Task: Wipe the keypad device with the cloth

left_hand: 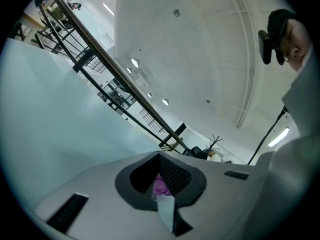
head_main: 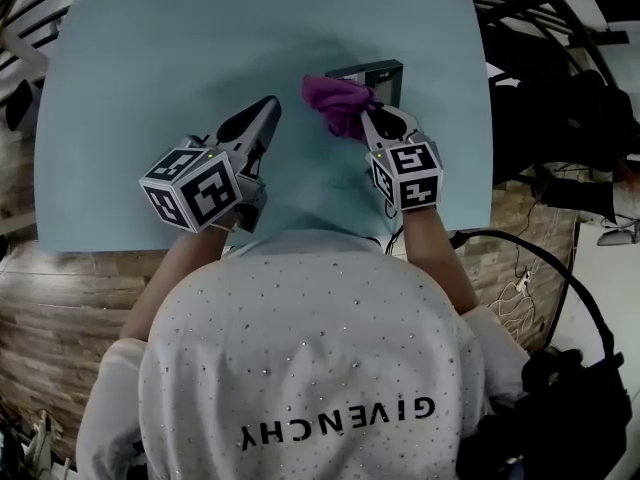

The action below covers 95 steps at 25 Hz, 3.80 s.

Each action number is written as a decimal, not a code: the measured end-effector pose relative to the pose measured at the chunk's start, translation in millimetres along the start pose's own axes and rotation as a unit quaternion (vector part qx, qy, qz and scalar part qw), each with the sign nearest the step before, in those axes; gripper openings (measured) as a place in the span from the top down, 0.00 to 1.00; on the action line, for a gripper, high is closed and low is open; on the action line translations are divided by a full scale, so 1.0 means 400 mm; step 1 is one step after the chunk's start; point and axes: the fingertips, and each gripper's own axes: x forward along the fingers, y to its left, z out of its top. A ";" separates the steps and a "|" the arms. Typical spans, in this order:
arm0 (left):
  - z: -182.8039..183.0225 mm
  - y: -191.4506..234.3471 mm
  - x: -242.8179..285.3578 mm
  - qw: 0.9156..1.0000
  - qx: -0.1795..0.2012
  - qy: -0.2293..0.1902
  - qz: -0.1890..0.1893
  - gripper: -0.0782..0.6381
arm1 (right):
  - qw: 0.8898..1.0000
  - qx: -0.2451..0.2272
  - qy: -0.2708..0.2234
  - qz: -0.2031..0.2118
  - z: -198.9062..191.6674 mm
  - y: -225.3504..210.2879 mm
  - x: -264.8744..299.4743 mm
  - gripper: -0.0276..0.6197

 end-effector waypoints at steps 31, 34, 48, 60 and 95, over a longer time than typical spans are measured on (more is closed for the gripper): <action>-0.067 0.015 0.002 0.999 0.002 0.041 0.009 0.89 | 0.958 0.274 -0.030 -0.084 -0.118 -0.194 -0.061 0.89; -0.076 0.007 0.024 0.999 0.005 0.044 0.006 0.89 | 0.963 0.257 -0.071 -0.047 -0.047 -0.173 -0.077 0.89; -0.088 -0.034 0.069 0.999 0.001 0.042 -0.020 0.89 | 0.977 0.112 -0.068 0.169 0.064 0.133 -0.069 0.89; -0.088 0.014 0.024 1.000 -0.019 -0.007 0.016 0.89 | 0.991 0.105 -0.009 0.082 -0.004 0.036 0.016 0.89; -0.211 -0.230 0.073 0.983 0.047 -0.066 0.164 0.89 | 0.970 0.226 -0.031 0.087 -0.224 -0.346 -0.034 0.89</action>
